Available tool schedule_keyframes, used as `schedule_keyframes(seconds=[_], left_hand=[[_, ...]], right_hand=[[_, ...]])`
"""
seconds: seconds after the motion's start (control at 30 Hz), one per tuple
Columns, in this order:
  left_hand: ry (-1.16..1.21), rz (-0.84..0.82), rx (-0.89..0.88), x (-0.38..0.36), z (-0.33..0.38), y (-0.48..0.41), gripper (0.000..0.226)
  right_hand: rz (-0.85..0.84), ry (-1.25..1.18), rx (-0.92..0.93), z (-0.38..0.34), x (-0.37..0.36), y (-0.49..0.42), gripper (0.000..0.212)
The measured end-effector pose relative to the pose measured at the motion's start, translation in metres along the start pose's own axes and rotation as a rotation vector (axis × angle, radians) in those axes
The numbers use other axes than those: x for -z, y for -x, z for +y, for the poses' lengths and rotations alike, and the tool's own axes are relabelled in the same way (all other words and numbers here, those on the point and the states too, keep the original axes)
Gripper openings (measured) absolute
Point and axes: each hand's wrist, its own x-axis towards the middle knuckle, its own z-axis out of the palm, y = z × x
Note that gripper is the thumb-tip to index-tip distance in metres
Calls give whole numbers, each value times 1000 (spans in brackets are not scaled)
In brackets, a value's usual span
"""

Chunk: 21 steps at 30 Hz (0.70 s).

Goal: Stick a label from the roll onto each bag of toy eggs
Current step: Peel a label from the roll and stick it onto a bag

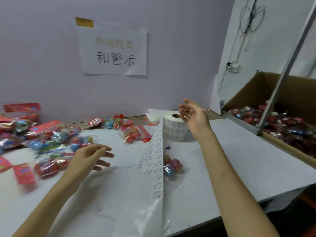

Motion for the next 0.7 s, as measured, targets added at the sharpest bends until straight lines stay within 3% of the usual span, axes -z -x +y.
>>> schedule_keyframes(seconds=[0.2, 0.27, 0.37, 0.43, 0.6, 0.7], left_hand=[[-32, 60, 7, 0, 5, 3, 20], [-50, 71, 11, 0, 7, 4, 21], [-58, 83, 15, 1, 9, 7, 20], [-67, 84, 19, 0, 10, 7, 20], [-79, 83, 20, 0, 11, 7, 19], [-78, 75, 36, 0, 9, 5, 19]], right_hand=[[-372, 395, 56, 29, -82, 26, 19], [-479, 684, 67, 53, -103, 30, 16], [-608, 1201, 101, 94, -116, 28, 44], [-621, 1497, 186, 113, -115, 23, 47], [-542, 1560, 179, 137, -104, 17, 47], [-535, 1559, 241, 140, -103, 22, 33]])
